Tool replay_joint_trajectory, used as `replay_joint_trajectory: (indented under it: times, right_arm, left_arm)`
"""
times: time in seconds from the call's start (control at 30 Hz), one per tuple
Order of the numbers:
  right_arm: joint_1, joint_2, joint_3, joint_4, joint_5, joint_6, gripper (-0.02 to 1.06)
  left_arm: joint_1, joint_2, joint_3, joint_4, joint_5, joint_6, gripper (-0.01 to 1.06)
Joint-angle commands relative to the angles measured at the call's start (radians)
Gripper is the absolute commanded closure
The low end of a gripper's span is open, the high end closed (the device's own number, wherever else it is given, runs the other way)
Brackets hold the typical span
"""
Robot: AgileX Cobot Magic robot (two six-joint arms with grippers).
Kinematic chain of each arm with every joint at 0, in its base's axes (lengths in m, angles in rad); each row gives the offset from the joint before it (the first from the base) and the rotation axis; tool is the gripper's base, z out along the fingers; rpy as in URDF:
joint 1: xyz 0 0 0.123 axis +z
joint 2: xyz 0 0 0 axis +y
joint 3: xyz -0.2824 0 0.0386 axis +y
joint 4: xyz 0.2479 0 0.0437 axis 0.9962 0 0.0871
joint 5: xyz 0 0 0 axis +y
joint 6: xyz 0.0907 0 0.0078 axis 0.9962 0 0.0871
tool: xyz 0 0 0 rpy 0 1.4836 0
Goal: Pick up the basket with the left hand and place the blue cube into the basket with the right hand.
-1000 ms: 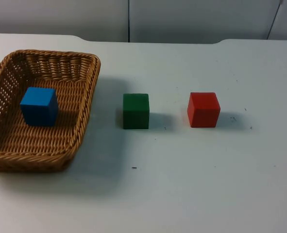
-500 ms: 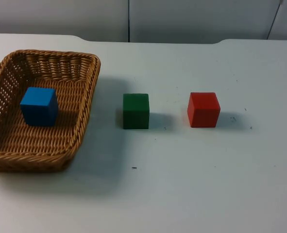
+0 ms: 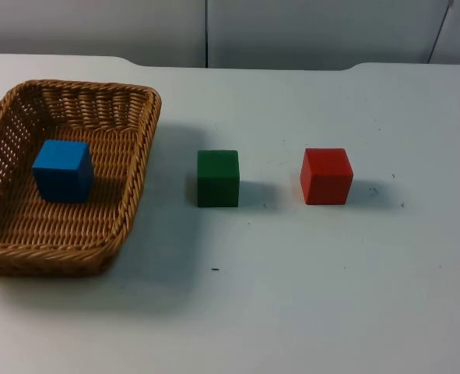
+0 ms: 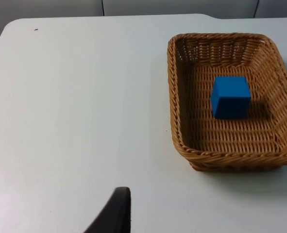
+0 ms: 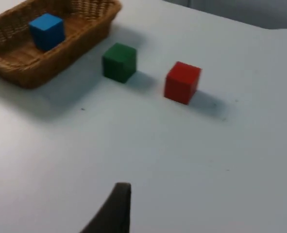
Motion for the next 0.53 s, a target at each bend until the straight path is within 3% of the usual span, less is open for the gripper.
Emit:
replay_joint_trajectory:
  times: [0.0,0.27,0.5]
  right_arm:
    - [-0.100,-0.003,0.003,-0.002,-0.013,-0.006,0.00]
    - [-0.427,-0.003,0.003,-0.002,-0.013,-0.006,0.00]
    - [-0.525,-0.003,0.003,-0.002,-0.013,-0.006,0.00]
  left_arm:
    - [0.003,-0.005,0.002,-0.005,-0.002,0.000,0.02]
    - [0.003,-0.005,0.002,-0.005,-0.002,0.000,0.02]
    - [0.003,-0.005,0.002,0.000,-0.002,0.000,0.02]
